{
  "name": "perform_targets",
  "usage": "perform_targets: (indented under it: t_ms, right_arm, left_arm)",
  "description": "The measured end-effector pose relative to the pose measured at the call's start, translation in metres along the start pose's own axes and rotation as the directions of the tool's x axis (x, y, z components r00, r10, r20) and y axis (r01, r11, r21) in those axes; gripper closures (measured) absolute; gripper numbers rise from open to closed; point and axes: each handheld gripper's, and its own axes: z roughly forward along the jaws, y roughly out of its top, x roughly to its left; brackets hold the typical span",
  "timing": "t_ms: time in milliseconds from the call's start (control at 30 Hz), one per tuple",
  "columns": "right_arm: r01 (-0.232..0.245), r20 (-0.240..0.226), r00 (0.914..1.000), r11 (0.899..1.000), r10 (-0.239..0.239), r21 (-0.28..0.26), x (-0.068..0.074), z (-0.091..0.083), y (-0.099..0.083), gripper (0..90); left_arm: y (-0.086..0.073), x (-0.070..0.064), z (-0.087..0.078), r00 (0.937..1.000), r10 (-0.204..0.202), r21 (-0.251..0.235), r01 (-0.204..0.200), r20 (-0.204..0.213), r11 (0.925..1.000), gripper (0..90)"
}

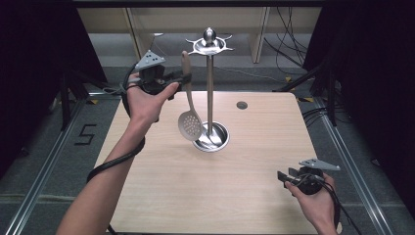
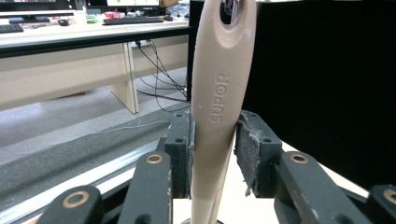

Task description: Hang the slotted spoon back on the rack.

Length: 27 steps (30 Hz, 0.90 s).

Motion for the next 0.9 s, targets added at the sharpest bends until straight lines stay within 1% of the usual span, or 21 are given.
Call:
perform_targets:
  t_ms: [33,67,100,133,167,200,267,300,333,367,400,433,533,567,600,633,667,700,767,833,900]
  right_arm:
    - [0.000,0.000,1.0000,1.000,0.000,0.000,0.000,0.000,0.000,51.2]
    - [-0.044,-0.018,0.9989,0.999,0.044,0.006,0.003,0.001,-0.001,51.1]
    - [-0.052,-0.018,0.9985,0.999,0.052,0.007,0.003,0.001,-0.001,51.1]
    - [-0.002,0.000,1.0000,1.000,0.002,0.002,0.000,0.000,0.000,51.1]
    - [-0.001,0.000,1.0000,1.000,0.001,0.002,0.000,0.000,0.000,51.0]
    - [-0.045,-0.017,0.9988,0.999,0.045,0.008,0.003,0.001,-0.001,51.0]
    - [-0.034,-0.011,0.9994,0.999,0.034,0.010,0.002,0.000,0.000,51.0]
    - [-0.040,-0.014,0.9991,0.999,0.041,0.011,0.003,0.000,-0.001,51.0]
    - [-0.001,0.000,1.0000,1.000,0.001,0.002,0.000,0.000,0.000,50.9]
    - [-0.001,0.000,1.0000,1.000,0.001,0.002,0.000,0.000,0.000,50.8]
    - [-0.041,-0.013,0.9991,0.999,0.041,0.010,0.003,0.000,-0.001,50.8]
    - [-0.001,0.000,1.0000,1.000,0.001,0.000,0.000,0.000,0.000,50.8]
    - [-0.001,0.000,1.0000,1.000,0.001,0.003,-0.001,0.000,0.000,50.7]
    - [-0.052,-0.017,0.9985,0.999,0.053,0.010,0.003,0.001,-0.001,50.7]
    - [-0.051,-0.018,0.9985,0.999,0.051,0.011,0.003,0.000,-0.001,50.7]
    - [-0.031,-0.010,0.9995,0.999,0.031,0.010,0.001,0.000,-0.001,50.6]
    - [0.000,0.001,1.0000,1.000,0.000,0.002,-0.001,0.000,0.000,50.6]
    - [-0.050,-0.018,0.9986,0.999,0.050,0.010,0.003,0.000,-0.001,50.6]
    - [-0.051,-0.016,0.9985,0.999,0.052,0.011,0.003,0.000,-0.001,50.6]
    - [-0.055,-0.024,0.9982,0.998,0.055,-0.003,0.003,0.002,-0.001,50.6]
    - [-0.057,-0.027,0.9980,0.998,0.057,-0.004,0.003,0.002,-0.001,50.6]
  left_arm:
    - [0.000,0.000,-0.001,1.0000,0.004,-0.006,-0.004,0.000,1.0000,66.0]
    - [0.000,0.000,-0.002,1.0000,0.006,-0.010,-0.006,0.000,0.9999,65.8]
    - [0.000,-0.001,-0.003,1.0000,0.003,-0.013,-0.003,-0.002,0.9999,65.6]
    - [0.001,-0.001,-0.003,1.0000,0.007,-0.013,-0.007,-0.002,0.9999,65.6]
    - [0.001,-0.001,-0.004,1.0000,0.009,-0.016,-0.009,-0.001,0.9998,65.5]
    - [0.001,-0.001,-0.004,0.9999,0.010,-0.017,-0.010,-0.001,0.9998,65.5]
    - [0.001,-0.002,-0.005,0.9999,0.015,-0.017,-0.016,-0.003,0.9997,65.5]
    - [0.001,-0.002,-0.006,0.9999,0.016,-0.017,-0.016,-0.003,0.9997,65.3]
    - [0.001,-0.002,-0.006,0.9999,0.016,-0.019,-0.016,-0.004,0.9997,65.1]
    - [0.001,-0.002,-0.006,0.9999,0.015,-0.021,-0.015,-0.005,0.9997,64.8]
    - [0.001,-0.002,-0.007,0.9999,0.014,-0.025,-0.014,-0.008,0.9996,64.1]
    - [0.001,-0.002,-0.007,0.9999,0.014,-0.027,-0.014,-0.010,0.9995,63.3]
    - [0.000,-0.001,-0.008,0.9998,0.014,-0.030,-0.014,-0.014,0.9994,61.0]
    - [-0.001,-0.001,-0.008,0.9998,0.011,-0.034,-0.012,-0.016,0.9994,59.8]
    - [-0.001,-0.001,-0.008,0.9998,0.011,-0.035,-0.011,-0.018,0.9993,58.3]
    - [-0.002,-0.001,-0.009,0.9997,0.013,-0.037,-0.014,-0.022,0.9992,57.0]
    - [-0.002,-0.001,-0.009,0.9996,0.016,-0.039,-0.017,-0.022,0.9991,55.7]
    - [-0.003,-0.001,-0.010,0.9996,0.014,-0.044,-0.015,-0.025,0.9989,53.0]
    - [-0.005,-0.001,-0.013,0.9995,0.014,-0.048,-0.015,-0.028,0.9987,52.1]
    - [-0.007,-0.001,-0.016,0.9994,0.015,-0.053,-0.017,-0.031,0.9985,49.4]
    - [-0.010,0.000,-0.020,0.9993,0.012,-0.056,-0.014,-0.037,0.9984,46.0]
